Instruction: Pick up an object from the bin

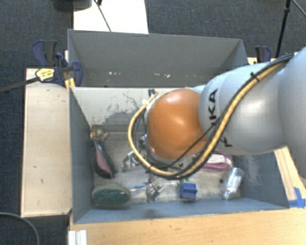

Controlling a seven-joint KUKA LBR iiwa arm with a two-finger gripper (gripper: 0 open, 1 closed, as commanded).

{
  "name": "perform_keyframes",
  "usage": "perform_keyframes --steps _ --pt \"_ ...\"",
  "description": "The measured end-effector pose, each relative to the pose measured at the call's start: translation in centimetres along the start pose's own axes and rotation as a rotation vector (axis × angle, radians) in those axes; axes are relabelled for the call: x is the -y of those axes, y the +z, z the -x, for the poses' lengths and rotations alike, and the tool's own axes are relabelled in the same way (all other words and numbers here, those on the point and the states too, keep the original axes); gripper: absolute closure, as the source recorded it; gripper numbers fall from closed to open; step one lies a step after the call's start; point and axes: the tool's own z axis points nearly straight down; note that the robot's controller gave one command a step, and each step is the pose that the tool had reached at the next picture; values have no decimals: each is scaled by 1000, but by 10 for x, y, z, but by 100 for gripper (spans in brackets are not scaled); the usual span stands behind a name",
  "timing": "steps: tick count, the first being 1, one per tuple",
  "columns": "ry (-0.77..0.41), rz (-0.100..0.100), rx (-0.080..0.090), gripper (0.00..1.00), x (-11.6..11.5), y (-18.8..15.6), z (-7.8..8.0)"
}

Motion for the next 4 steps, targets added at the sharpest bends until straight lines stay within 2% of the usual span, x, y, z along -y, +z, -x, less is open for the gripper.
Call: perform_keyframes --steps 1,2,3,4 --pt "20 -4 16 0 12 61 2" --pt "3 -2 14 0 37 60 -15" --pt "8 -3 20 100 37 58 -12" --pt "157 -5 14 100 61 -116 -34"
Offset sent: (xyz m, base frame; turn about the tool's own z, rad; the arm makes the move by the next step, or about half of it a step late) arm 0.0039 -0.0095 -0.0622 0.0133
